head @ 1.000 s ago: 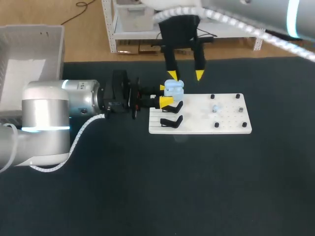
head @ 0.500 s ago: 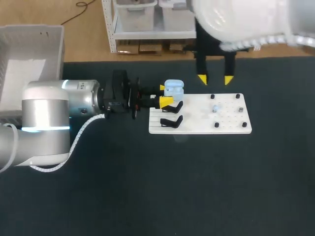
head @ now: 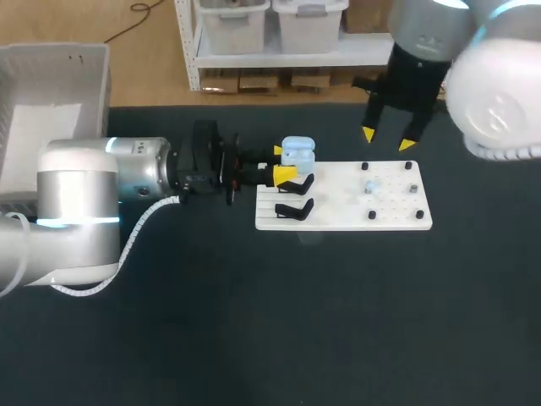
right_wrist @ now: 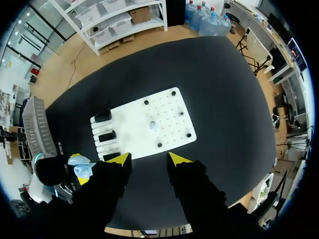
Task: Pick up each earbud case from the left stands, insert the matching earbuds, close the lid, and place the case in the box.
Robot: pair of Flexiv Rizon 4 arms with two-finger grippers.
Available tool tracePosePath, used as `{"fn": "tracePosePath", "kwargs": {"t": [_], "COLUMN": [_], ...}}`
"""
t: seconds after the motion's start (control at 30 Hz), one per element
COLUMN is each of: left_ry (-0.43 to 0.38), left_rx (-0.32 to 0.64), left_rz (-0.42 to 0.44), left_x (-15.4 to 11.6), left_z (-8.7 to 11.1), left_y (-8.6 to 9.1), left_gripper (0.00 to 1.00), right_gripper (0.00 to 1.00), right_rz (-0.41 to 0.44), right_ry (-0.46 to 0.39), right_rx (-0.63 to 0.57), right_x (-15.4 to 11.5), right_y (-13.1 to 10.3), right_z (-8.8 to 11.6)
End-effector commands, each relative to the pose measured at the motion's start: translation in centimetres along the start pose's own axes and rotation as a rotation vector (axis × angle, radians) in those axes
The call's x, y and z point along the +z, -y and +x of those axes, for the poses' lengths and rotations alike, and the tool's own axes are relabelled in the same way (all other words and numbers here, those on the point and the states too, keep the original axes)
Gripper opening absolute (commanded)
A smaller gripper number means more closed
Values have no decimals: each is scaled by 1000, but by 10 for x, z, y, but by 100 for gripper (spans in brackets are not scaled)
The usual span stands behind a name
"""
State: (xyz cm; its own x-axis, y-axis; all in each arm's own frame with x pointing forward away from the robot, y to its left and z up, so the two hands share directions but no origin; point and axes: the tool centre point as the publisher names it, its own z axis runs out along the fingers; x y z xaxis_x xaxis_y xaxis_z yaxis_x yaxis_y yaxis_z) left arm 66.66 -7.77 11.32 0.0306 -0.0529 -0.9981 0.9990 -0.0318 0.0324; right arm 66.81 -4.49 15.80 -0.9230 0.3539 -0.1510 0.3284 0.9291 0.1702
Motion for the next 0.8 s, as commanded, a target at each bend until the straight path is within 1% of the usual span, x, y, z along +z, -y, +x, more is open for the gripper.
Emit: {"fn": "tracePosePath", "kwargs": {"t": [0.03,0.17,0.3,0.47,0.67,0.8], "left_ry": [76,81,89,103,117,118], "left_rx": [5,3,-4,-14,-21,-21], "left_rz": [-12,-14,-15,-18,-17,-15], "left_x": [-9,-20,-29,-33,-34,-34], "left_z": [9,12,15,18,20,20], "left_y": [6,8,11,13,13,13], "left_gripper": [0,0,0,0,0,0], "right_gripper": [46,45,45,45,45,45], "right_rz": [-193,-162,-95,-5,71,118], "right_ry": [48,37,30,14,2,-10], "right_rx": [8,24,21,26,51,76], "right_x": [12,21,34,52,68,83], "right_y": [3,0,-4,-5,1,9], "right_z": [-1,-5,-6,-8,-11,-14]}}
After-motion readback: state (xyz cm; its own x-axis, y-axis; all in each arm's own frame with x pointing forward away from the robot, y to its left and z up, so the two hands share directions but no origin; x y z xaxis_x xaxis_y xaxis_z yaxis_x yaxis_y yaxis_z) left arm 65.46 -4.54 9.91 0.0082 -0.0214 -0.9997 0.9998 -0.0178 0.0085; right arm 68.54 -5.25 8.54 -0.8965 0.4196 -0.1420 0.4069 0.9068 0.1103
